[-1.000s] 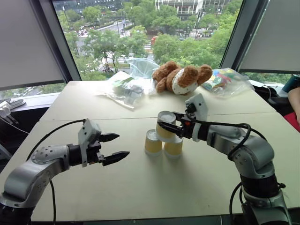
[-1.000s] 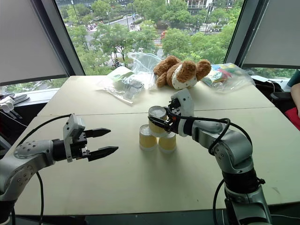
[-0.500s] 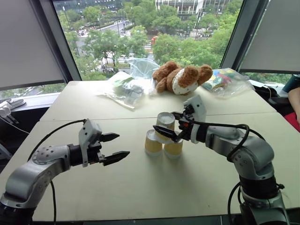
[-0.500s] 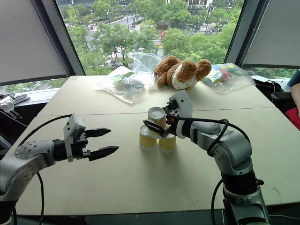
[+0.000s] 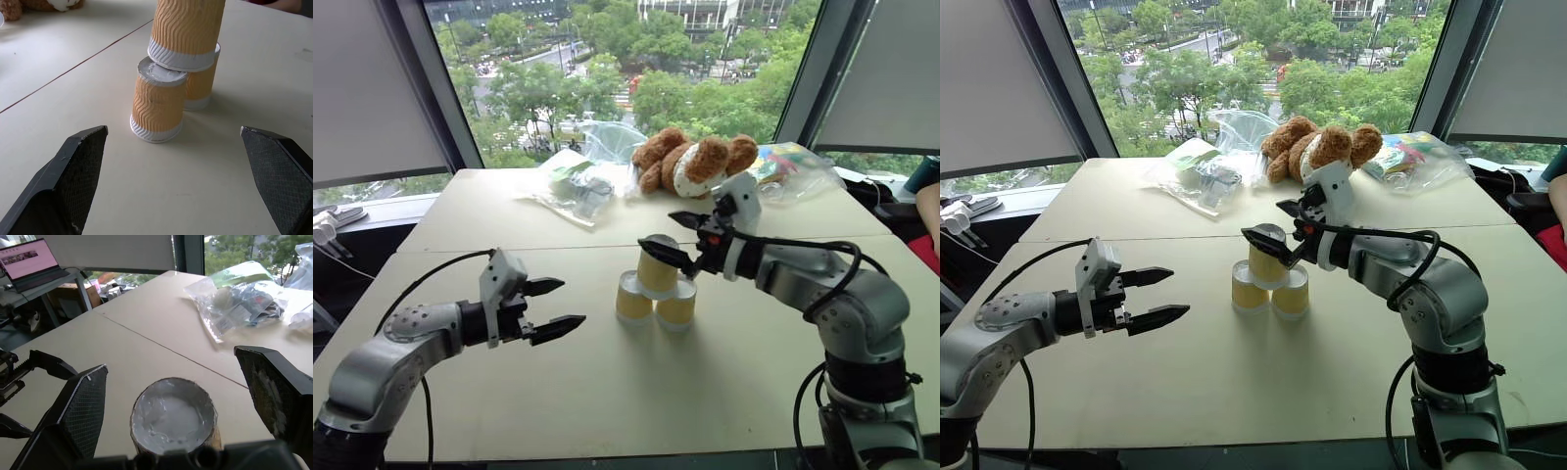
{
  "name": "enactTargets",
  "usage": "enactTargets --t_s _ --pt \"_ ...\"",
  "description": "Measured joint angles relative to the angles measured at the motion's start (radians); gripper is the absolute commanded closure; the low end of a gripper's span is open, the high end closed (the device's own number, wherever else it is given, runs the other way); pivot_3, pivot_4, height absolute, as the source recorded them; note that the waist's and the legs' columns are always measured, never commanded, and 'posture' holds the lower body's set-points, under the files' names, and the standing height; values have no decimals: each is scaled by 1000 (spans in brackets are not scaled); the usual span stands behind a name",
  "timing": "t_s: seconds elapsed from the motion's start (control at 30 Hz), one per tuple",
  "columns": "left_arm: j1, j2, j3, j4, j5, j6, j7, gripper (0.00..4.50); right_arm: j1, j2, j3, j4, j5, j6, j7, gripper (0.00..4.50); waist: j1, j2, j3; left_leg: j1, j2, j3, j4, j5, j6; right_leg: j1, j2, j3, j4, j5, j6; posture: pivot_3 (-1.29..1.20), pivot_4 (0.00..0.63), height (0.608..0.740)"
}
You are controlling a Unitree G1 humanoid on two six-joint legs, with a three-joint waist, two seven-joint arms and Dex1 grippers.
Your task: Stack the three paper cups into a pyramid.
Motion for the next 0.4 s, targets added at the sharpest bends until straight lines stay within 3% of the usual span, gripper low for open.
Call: enactTargets --t_s 0.07,0.17,0.23,0.4 --pt "-4 0 0 7 -2 1 1 0 -73 -18 -85 48 37 -3 1 21 1 0 0 0 0 0 0 0 0 0 0 0 0 0 0 0 150 740" --pt "22 3 15 10 -4 4 2 0 -63 -155 -220 79 72 -12 53 21 11 -1 -1 0 -1 -2 0 0 1 2 0 -1 -1 0 0 0 150 740" --pt "62 0 41 13 -12 15 9 0 70 -267 -313 100 96 -8 132 21 13 -1 -1 0 -1 -2 -1 -1 2 4 -1 -2 -2 0 0 0 150 740" --pt "174 -86 75 25 -23 21 70 0 487 -366 -442 138 85 -54 320 21 4 -1 0 1 -1 4 0 -2 3 2 -2 0 -2 0 0 0 150 740"
